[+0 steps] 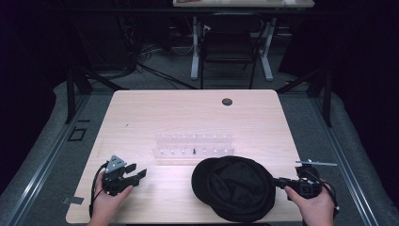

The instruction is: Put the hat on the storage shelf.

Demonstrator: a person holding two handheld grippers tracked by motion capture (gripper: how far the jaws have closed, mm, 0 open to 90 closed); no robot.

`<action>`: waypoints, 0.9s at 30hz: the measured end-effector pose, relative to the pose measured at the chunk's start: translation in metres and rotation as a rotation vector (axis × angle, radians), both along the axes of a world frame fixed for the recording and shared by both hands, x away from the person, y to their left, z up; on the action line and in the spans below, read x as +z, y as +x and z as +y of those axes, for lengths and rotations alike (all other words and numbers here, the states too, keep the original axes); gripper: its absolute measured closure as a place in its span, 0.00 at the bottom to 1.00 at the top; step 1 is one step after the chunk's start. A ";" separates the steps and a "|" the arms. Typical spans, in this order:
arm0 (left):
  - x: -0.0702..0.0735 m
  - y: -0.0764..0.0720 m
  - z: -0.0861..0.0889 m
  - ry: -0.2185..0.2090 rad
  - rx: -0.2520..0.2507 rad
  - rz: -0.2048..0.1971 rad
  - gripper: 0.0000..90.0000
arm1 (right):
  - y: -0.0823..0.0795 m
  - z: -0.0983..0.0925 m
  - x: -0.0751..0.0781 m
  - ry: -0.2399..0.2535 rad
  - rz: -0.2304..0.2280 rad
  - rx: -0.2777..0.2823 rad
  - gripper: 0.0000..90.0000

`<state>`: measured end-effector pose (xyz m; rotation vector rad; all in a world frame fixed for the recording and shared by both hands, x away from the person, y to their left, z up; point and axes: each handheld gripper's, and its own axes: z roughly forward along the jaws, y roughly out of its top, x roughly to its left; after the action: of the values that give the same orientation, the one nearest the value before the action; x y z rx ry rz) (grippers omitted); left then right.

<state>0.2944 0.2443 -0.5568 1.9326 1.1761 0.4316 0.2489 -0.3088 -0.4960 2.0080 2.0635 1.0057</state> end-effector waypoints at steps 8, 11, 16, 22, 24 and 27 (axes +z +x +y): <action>-0.001 0.002 -0.001 -0.011 0.005 -0.006 0.52 | 0.001 -0.004 -0.010 -0.010 0.086 -0.002 0.71; 0.000 0.002 -0.002 -0.010 0.004 -0.005 0.52 | 0.004 -0.003 -0.015 -0.018 0.106 0.009 0.73; -0.001 0.002 -0.002 -0.002 -0.001 0.002 0.52 | 0.011 -0.003 -0.023 -0.007 0.166 0.001 0.75; -0.001 0.002 -0.002 -0.002 0.004 -0.001 0.52 | 0.021 -0.010 -0.032 0.043 0.234 -0.014 0.77; -0.001 0.002 -0.002 -0.002 0.003 -0.002 0.52 | 0.022 -0.010 -0.032 0.045 0.239 -0.021 0.77; -0.002 0.002 -0.002 -0.001 0.002 -0.004 0.52 | 0.027 -0.013 -0.034 0.064 0.259 -0.021 0.77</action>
<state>0.2962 0.2418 -0.5584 1.9284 1.1759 0.4356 0.2755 -0.3214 -0.5304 2.2963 2.1501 0.8569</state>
